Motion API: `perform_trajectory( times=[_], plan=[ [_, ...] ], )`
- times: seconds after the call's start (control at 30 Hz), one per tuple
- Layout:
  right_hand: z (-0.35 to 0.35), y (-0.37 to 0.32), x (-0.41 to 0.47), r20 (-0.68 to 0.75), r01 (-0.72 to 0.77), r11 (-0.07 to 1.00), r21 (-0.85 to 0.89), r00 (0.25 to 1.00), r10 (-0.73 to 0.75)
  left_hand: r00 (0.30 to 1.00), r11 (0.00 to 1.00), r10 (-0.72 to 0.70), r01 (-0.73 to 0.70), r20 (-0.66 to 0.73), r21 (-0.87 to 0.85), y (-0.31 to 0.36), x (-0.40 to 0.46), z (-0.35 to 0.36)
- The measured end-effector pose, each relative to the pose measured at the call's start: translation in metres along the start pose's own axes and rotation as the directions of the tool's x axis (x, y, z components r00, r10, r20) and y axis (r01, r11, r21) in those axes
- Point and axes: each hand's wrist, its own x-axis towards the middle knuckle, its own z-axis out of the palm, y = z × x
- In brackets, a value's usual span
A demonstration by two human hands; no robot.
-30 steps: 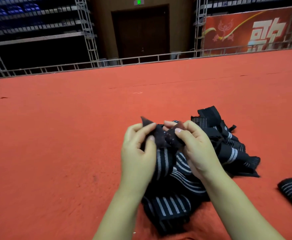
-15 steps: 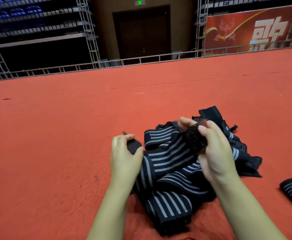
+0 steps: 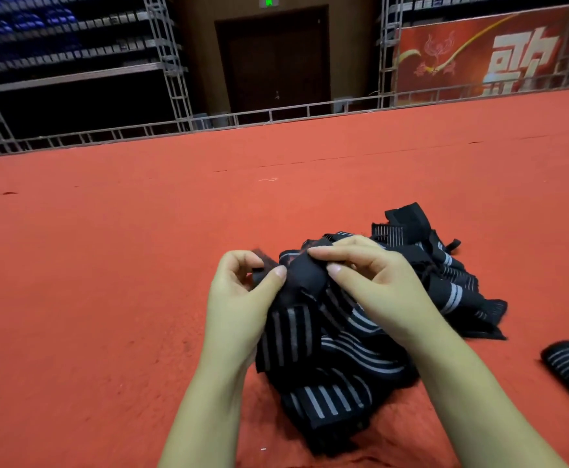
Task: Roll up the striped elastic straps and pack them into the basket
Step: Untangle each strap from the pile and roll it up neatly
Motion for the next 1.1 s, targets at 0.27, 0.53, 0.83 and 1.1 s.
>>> perform_trajectory(
  times=[0.27, 0.53, 0.83, 1.1],
  plan=[
    [0.001, 0.001, 0.008, -0.002, -0.099, 0.913, 0.395, 0.994, 0.109, 0.999, 0.948, -0.025, 0.037, 0.044, -0.317, 0.011, 0.0, -0.002],
    [-0.015, -0.001, 0.009, -0.052, -0.082, 0.913, 0.401, 0.992, 0.112, 0.992, 0.977, -0.023, -0.003, -0.12, -0.211, 0.024, 0.013, -0.009],
    [0.016, -0.022, 0.011, -0.053, -0.022, 0.902, 0.432, 0.997, 0.05, 0.993, 0.963, 0.026, 0.007, 0.115, -0.271, 0.039, 0.0, 0.022],
    [0.013, -0.023, 0.005, -0.145, 0.006, 0.924, 0.381, 0.988, 0.053, 0.948, 0.96, 0.026, 0.066, 0.317, -0.274, 0.039, -0.006, 0.013]
  ],
)
